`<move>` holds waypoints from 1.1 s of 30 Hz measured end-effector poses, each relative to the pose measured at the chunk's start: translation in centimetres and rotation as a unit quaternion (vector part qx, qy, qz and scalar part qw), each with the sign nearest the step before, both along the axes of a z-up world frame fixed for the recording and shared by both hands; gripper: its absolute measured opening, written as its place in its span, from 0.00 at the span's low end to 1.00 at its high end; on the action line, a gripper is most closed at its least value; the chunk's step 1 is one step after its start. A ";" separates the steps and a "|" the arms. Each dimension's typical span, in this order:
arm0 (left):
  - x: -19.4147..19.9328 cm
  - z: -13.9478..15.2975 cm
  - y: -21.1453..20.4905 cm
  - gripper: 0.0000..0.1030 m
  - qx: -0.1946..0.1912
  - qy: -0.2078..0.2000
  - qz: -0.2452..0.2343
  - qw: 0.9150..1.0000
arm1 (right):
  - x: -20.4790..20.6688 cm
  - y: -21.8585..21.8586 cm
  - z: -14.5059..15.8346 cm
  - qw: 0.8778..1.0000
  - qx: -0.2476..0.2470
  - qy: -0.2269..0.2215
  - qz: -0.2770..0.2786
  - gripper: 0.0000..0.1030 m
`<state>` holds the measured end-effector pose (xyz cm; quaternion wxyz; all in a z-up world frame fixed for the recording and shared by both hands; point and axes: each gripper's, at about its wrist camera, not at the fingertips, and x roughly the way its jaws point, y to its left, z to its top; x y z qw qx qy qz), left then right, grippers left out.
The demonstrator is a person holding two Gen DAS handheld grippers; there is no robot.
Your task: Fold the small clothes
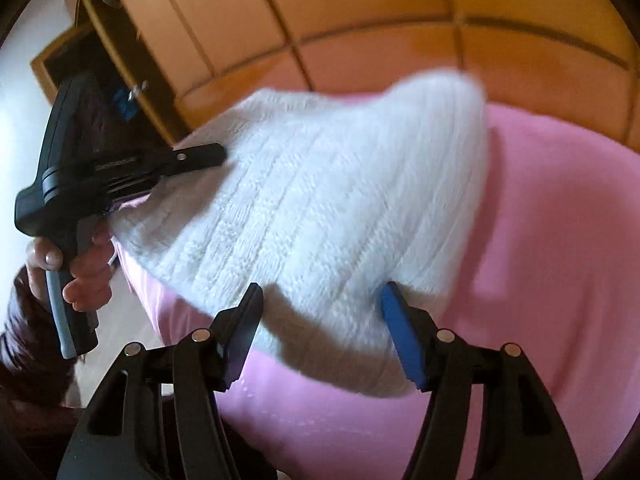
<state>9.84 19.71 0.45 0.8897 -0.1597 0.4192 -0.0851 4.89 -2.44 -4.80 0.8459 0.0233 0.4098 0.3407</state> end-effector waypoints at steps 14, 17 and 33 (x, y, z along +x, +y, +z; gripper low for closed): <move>-1.2 -3.3 0.8 0.32 0.024 0.016 0.038 0.999 | 5.0 1.8 5.4 0.999 0.007 -0.039 -0.027 0.65; -2.0 -2.9 0.1 0.42 0.043 0.006 0.041 0.998 | 8.0 3.9 6.0 0.997 -0.014 -0.056 -0.048 0.65; -1.6 -3.2 -1.7 0.54 0.105 0.002 0.037 0.994 | 13.3 2.8 2.8 0.994 -0.033 -0.038 -0.099 0.87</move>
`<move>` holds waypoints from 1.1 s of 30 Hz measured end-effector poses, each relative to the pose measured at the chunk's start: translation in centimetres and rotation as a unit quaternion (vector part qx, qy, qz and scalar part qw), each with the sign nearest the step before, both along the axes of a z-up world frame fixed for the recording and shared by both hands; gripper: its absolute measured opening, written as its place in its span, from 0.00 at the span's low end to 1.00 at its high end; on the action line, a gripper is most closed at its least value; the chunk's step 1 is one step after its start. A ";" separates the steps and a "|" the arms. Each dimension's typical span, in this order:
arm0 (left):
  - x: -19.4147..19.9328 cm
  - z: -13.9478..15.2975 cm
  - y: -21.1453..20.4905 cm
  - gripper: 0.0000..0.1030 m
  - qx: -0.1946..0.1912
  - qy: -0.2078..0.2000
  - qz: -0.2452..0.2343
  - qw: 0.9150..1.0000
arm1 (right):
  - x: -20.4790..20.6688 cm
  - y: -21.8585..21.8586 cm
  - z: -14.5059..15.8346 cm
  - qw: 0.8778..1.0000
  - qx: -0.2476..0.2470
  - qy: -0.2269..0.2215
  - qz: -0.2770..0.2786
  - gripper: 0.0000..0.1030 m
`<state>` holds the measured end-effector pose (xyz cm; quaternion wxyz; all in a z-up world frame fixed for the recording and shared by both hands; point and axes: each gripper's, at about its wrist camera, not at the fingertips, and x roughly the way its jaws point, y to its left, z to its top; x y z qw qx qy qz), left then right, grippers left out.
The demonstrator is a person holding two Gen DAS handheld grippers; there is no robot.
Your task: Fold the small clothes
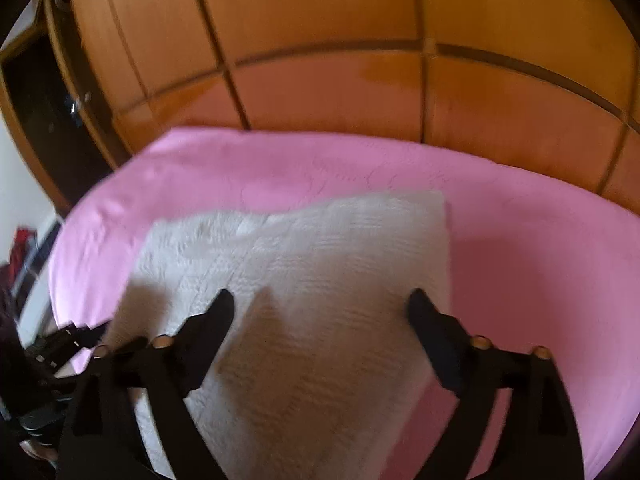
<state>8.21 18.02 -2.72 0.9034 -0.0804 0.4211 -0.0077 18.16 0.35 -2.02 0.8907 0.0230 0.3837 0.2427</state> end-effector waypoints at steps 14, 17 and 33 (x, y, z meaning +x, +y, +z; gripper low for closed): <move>-0.2 -0.7 1.5 0.69 -0.031 0.001 -0.003 1.000 | -0.5 -7.4 -4.3 0.973 0.182 0.140 0.016 0.97; -0.1 -1.2 2.2 0.70 -0.058 0.004 -0.008 0.998 | -0.1 -7.0 -5.4 0.964 0.206 0.166 0.035 0.98; 0.8 -5.0 5.6 0.29 -0.355 0.008 -0.082 0.931 | -0.2 -2.1 -3.8 0.972 0.173 0.133 0.091 0.53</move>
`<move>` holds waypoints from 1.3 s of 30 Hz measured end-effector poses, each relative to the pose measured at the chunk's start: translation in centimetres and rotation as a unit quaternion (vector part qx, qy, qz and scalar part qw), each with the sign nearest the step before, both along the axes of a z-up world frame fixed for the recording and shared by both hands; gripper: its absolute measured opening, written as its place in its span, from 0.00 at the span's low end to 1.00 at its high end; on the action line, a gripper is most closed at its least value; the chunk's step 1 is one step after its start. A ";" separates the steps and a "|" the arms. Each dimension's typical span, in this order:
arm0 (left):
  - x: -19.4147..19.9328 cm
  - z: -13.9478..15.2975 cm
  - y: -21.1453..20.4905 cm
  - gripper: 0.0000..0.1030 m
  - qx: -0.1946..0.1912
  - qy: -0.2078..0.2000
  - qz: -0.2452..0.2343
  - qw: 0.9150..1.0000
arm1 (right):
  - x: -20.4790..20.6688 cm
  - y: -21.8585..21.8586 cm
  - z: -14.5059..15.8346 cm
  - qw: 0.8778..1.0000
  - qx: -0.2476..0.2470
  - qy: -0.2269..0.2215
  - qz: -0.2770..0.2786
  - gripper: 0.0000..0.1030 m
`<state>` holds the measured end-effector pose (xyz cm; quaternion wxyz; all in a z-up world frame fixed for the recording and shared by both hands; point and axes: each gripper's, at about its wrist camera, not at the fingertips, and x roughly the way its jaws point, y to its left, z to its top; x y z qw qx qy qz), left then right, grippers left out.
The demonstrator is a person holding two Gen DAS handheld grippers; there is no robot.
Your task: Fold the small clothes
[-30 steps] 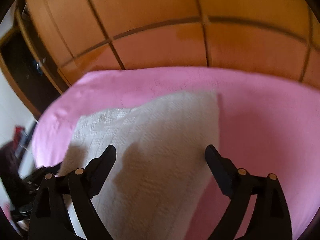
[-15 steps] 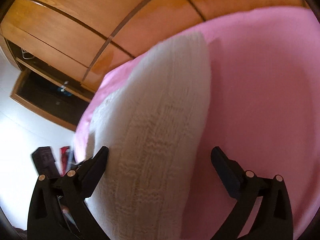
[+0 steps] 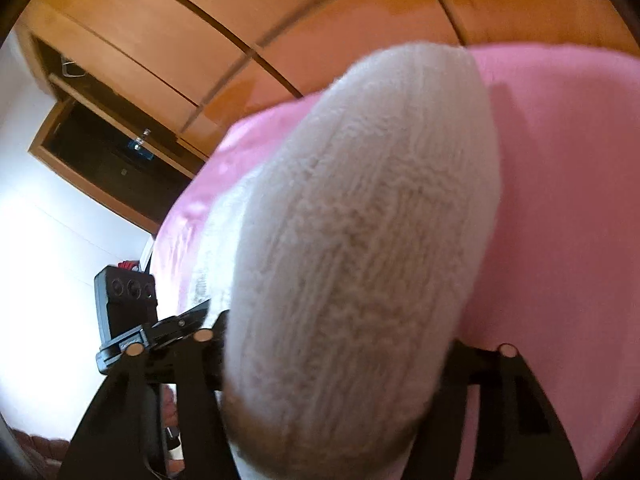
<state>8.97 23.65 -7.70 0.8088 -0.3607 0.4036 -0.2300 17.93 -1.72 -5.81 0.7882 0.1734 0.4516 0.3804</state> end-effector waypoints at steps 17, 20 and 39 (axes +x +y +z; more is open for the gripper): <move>10.9 5.0 -32.4 0.29 0.150 -0.034 -0.244 0.958 | -4.5 -26.9 1.9 0.957 -0.018 -0.038 -0.286 0.56; 10.7 3.1 -36.4 0.40 0.227 -0.038 -0.252 0.940 | -5.1 -29.7 -2.0 0.945 -0.053 0.010 -0.322 0.71; 9.2 3.6 -36.5 0.56 0.360 -0.103 -0.153 0.915 | -5.8 -21.9 0.1 0.877 -0.290 -0.094 -0.372 0.77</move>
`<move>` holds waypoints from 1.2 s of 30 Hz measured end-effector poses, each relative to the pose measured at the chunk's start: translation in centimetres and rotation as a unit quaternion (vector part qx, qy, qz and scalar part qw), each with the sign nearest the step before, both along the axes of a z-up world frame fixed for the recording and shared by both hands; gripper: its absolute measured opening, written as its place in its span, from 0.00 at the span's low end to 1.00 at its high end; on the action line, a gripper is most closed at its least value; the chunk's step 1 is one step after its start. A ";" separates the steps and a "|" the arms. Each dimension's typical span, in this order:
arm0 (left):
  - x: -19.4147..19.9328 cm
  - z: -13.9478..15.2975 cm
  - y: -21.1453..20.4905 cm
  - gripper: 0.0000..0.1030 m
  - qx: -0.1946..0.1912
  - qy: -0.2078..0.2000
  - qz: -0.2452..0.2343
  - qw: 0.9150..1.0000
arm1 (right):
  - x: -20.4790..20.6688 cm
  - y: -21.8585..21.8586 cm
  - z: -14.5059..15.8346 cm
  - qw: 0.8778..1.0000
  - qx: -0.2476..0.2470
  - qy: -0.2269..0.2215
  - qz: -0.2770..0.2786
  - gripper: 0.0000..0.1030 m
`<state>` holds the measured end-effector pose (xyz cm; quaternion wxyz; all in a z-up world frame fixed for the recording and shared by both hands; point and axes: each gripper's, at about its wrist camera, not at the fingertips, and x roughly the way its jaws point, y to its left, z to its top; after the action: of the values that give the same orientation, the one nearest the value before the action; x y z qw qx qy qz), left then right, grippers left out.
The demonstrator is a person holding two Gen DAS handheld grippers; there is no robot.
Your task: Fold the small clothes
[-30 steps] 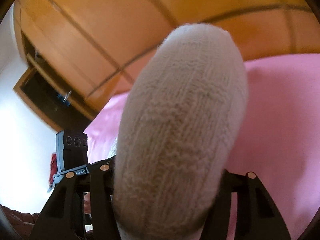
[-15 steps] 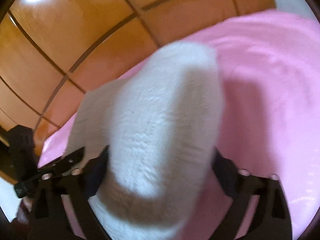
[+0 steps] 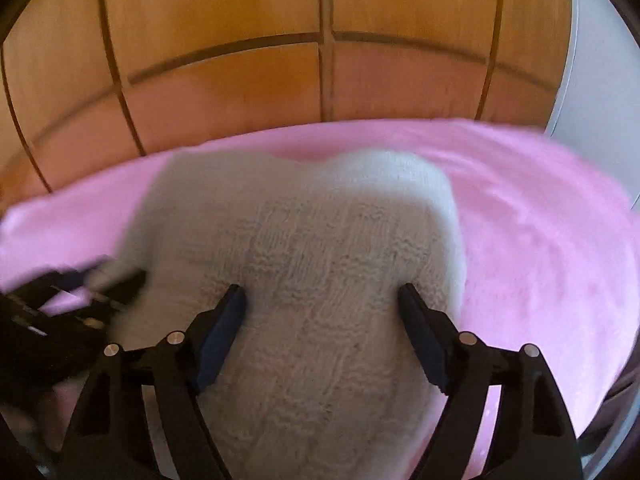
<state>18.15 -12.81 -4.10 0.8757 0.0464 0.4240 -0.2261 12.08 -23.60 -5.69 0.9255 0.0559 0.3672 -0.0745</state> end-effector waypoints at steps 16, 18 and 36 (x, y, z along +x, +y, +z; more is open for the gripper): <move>-6.9 4.0 5.8 0.71 -0.040 -0.038 0.067 0.996 | -8.4 2.7 3.0 0.996 0.047 -0.033 -0.070 0.92; -7.7 4.1 6.4 0.79 -0.043 -0.040 0.070 0.996 | -9.6 3.4 3.0 0.995 0.050 -0.038 -0.078 0.95; -13.9 4.1 9.2 0.90 -0.010 -0.082 0.113 0.990 | -12.7 6.4 3.3 0.989 0.019 -0.059 -0.132 0.98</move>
<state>4.29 -3.61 -0.04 0.9280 0.0076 0.3508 -0.1251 -0.64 -17.17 -2.36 0.9264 0.1259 0.3026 -0.1855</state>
